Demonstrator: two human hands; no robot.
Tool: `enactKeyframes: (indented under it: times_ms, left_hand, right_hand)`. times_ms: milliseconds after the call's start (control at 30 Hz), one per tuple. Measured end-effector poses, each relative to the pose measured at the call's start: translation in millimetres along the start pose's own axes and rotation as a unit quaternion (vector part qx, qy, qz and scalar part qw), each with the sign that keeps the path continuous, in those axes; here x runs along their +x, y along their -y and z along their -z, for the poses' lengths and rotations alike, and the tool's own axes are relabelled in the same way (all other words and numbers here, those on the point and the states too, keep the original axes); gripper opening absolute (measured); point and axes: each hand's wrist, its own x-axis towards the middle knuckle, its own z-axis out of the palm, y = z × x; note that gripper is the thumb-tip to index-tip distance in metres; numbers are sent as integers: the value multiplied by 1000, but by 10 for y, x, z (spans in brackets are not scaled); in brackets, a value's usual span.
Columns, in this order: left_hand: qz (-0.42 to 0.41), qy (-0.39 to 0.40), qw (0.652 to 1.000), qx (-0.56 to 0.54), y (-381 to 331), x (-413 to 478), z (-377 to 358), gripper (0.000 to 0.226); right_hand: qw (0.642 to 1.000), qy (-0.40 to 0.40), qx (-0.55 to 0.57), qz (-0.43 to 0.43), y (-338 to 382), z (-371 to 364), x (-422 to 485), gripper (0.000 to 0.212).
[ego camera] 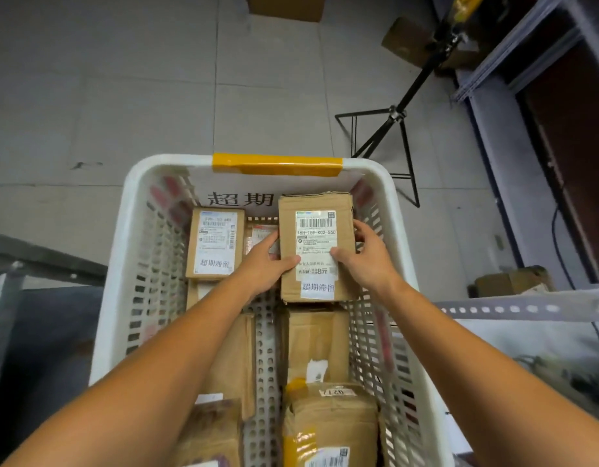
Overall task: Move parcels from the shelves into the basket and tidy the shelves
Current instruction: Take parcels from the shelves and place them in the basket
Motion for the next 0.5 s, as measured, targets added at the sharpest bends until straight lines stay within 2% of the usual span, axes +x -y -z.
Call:
enactKeyframes:
  times_ms: [367, 500]
  left_hand:
    - [0, -18, 999, 28, 34, 138, -86, 82]
    - [-1, -22, 998, 57, 4, 46, -102, 81]
  right_hand:
    - [996, -25, -81, -25, -79, -71, 121, 56]
    - [991, -34, -125, -39, -29, -86, 95, 53]
